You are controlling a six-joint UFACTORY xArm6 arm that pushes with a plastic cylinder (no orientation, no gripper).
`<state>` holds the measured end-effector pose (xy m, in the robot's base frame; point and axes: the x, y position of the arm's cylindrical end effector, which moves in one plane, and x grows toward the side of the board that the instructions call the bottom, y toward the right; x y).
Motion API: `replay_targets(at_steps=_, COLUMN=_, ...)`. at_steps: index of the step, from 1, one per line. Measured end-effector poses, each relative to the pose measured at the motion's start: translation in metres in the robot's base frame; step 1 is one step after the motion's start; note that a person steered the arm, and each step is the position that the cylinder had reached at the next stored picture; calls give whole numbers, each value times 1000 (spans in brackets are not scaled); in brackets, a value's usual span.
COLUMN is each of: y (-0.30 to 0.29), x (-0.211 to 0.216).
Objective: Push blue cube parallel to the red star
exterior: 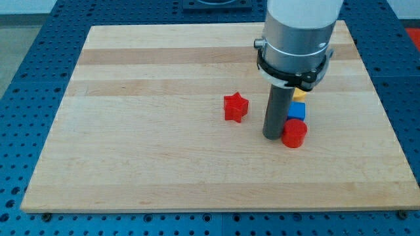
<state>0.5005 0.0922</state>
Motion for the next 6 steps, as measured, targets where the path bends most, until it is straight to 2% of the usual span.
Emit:
replay_targets(at_steps=2, y=2, x=-6)
replay_targets(at_steps=4, y=-12, x=-33)
replay_targets(at_steps=6, y=21, x=-36)
